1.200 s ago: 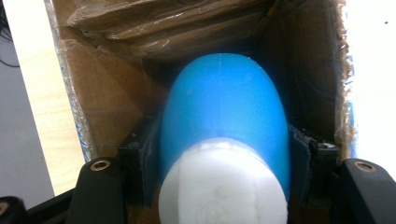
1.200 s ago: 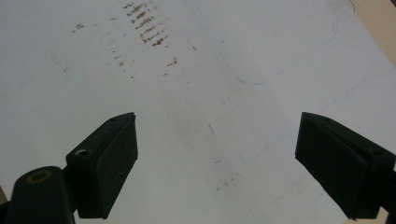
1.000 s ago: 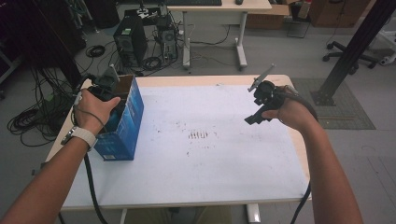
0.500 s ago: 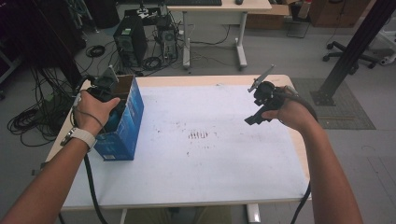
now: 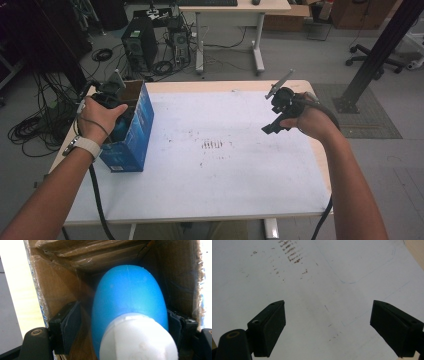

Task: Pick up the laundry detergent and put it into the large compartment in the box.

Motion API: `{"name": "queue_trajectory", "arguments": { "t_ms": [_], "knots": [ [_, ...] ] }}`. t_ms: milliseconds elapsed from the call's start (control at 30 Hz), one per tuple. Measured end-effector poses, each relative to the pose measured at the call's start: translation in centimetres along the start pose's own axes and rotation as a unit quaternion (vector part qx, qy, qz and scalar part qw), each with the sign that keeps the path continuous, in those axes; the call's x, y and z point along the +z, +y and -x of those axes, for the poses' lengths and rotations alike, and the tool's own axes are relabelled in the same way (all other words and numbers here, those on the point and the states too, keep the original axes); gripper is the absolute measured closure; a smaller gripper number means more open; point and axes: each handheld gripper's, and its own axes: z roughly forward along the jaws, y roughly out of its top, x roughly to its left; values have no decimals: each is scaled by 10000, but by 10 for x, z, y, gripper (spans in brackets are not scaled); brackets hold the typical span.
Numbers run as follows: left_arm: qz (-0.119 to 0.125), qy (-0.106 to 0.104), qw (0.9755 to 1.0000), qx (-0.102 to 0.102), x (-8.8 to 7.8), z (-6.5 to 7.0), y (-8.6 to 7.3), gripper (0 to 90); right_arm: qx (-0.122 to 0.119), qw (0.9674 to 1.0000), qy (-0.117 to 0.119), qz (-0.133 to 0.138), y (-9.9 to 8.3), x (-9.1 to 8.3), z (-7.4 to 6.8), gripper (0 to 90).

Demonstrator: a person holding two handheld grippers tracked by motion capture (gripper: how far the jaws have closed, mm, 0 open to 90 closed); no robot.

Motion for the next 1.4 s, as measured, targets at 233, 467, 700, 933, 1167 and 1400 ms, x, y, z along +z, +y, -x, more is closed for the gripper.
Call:
{"name": "queue_trajectory", "arguments": {
  "t_ms": [233, 467, 700, 933, 1167, 1400],
  "knots": [
    [1, -54, 10000, 19, -2, -1, 0, 230, 7, 10000, -6, 12, 0, -1, -1, 131],
    [27, -143, 9999, 28, -4, -2, -1, 230, 0, 10000, -7, 20, 0, -1, -2, 131],
    [59, -184, 9998, 81, -8, -2, -2, 229, -3, 10000, -5, 13, 1, -1, -2, 131],
    [120, -255, 9996, 57, -14, -5, -2, 177, -21, 10000, -5, 12, 3, -1, -3, 131],
    [138, -299, 9994, 56, -18, -4, -3, 171, -26, 10000, -6, 16, 3, -1, -4, 131],
    [181, -408, 9989, 161, -27, -3, -2, 136, -24, 10000, -24, 27, 3, -4, -5, 131]
  ]
}}
